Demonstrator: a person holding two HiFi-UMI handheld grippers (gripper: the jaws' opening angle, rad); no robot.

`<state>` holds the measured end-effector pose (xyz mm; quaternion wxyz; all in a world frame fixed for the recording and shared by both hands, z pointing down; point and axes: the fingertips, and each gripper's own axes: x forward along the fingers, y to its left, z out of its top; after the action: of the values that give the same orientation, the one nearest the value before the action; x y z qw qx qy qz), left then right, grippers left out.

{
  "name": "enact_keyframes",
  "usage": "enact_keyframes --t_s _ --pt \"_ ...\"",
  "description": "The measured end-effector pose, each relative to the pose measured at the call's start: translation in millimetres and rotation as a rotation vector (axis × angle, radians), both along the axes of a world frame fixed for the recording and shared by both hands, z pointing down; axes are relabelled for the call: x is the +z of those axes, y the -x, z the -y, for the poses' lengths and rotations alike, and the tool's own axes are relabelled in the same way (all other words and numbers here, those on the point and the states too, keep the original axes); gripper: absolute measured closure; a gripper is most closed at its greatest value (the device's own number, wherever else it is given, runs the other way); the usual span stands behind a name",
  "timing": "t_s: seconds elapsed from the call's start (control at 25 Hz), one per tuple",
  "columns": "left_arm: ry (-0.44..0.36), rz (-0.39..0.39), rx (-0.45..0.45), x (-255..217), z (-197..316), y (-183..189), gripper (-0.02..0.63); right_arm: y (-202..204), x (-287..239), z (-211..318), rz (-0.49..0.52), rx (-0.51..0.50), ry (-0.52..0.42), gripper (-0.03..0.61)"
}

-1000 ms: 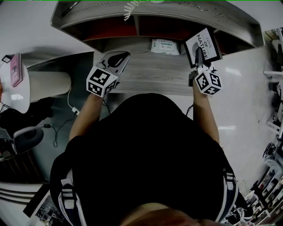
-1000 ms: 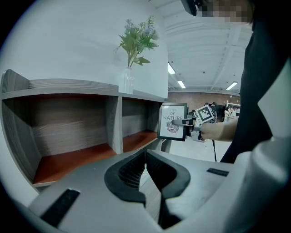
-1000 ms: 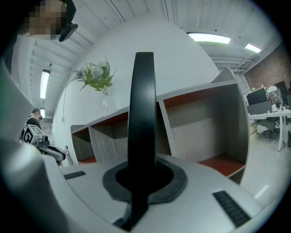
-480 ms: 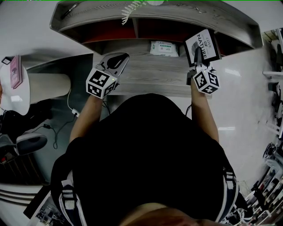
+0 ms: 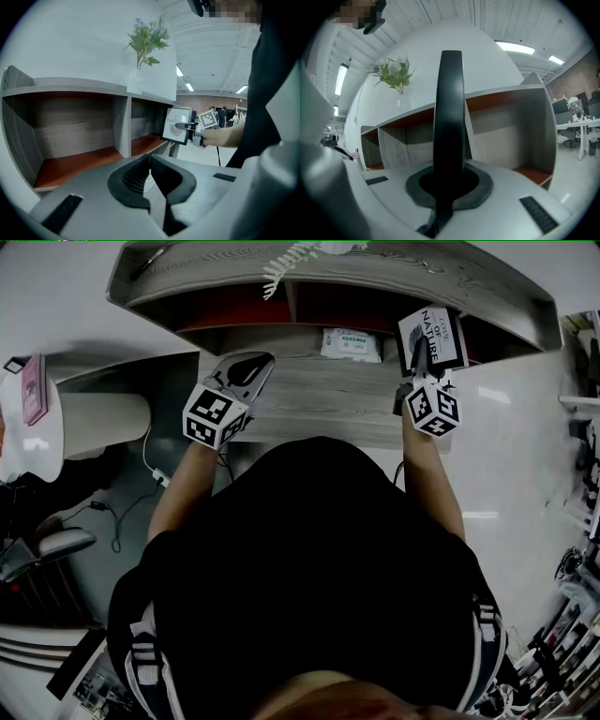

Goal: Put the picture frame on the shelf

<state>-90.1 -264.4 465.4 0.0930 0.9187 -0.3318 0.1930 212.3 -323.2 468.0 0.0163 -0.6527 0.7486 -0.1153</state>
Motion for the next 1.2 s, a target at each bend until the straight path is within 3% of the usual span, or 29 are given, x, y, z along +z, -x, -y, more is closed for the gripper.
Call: enact_keyframes --t_s 0.52,1.2 --pt "0.009 -0.001 -0.016 1 4 10 0.584 9 -3 20 -0.079 0.062 -0.003 0.555" --pt "0.013 0.003 -0.033 6 9 14 0.584 13 -1 56 -0.093 0.111 -0.009 0.555"
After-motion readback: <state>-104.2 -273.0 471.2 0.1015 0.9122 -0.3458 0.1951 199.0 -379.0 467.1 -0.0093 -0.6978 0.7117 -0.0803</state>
